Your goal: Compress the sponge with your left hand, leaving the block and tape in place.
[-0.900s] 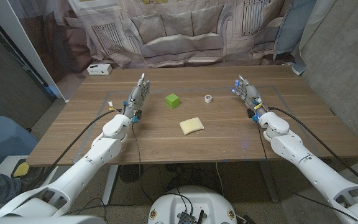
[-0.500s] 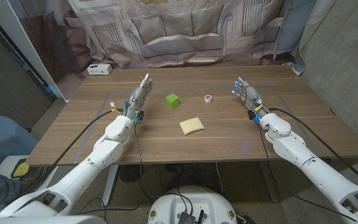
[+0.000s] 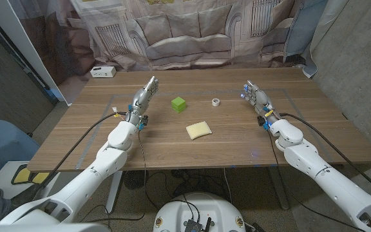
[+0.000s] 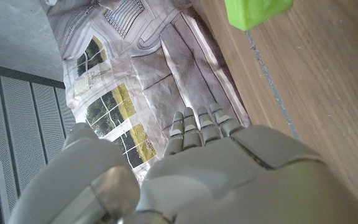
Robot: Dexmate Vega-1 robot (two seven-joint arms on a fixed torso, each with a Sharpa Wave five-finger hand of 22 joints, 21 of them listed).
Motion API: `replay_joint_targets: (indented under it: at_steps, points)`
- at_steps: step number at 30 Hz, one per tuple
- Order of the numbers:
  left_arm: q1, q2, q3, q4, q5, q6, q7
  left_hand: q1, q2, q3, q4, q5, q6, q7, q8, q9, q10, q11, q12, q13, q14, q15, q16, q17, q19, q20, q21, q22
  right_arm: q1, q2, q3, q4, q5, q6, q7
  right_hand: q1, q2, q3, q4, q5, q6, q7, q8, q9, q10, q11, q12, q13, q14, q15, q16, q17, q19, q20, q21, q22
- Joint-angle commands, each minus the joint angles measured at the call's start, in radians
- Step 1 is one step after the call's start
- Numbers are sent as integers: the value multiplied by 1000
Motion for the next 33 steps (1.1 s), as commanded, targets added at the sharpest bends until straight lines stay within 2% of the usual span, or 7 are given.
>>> replay_joint_targets:
  at_steps: [1,6,19,22,23,24,33]
  points:
    - [25,31,15,-40,26,-38,-49,13,2,1,-9,-3,12,3,2,5,9,2,8,2,12,3,9,4,15,1,9,2,-54,-25,24,-61,18,-10,-24,9,5,6,1,7,-5,1,1,6,-3,4,0,5,-1,3,-2,6,-7,2,-1,1]
    - [52,42,6,-63,86,-70,1,17,3,2,-13,-4,20,1,1,5,22,5,11,2,26,1,10,4,23,2,7,2,-74,-56,38,-104,12,-39,-47,8,5,5,2,7,-4,2,2,6,-3,5,1,5,-1,4,-2,6,-7,4,-2,1]
    - [45,71,-8,-54,175,-137,16,51,12,16,-35,-7,51,-5,2,6,51,-14,14,1,55,-9,6,4,69,5,9,2,-58,-77,56,-81,44,-53,-1,5,5,3,3,7,-7,1,3,6,-5,6,1,6,-6,6,-4,7,-13,7,-5,1]
    - [61,101,-16,-109,240,-102,57,115,24,42,-74,-9,68,-15,4,7,66,-29,13,0,72,-22,2,3,82,4,0,1,-50,-75,60,-64,62,-50,23,5,5,3,3,7,-7,2,4,6,-6,6,2,6,-6,6,-3,7,-13,7,-5,1]
    - [65,109,-17,-123,252,-94,63,147,25,54,-94,-9,76,-24,4,7,79,-53,15,0,79,-30,0,2,85,4,-6,1,-48,-74,62,-59,68,-47,32,5,5,3,3,7,-6,2,4,6,-6,6,2,6,-7,6,-4,7,-13,7,-5,1]
    - [69,117,-18,-138,267,-86,68,164,24,60,-107,-10,81,-35,4,7,83,-55,14,0,84,-35,-1,2,88,4,-9,1,-48,-73,64,-56,71,-43,35,4,5,3,3,6,-7,2,4,6,-5,6,2,6,-7,7,-4,7,-14,7,-6,1]
    - [79,165,-4,-248,379,21,99,286,-18,84,-180,2,126,-80,7,9,127,-112,16,0,131,-81,-4,0,138,-16,-19,0,-26,-73,71,6,75,21,108,4,5,2,4,7,-2,0,7,6,0,5,5,6,-3,4,-2,7,-13,9,-6,1]
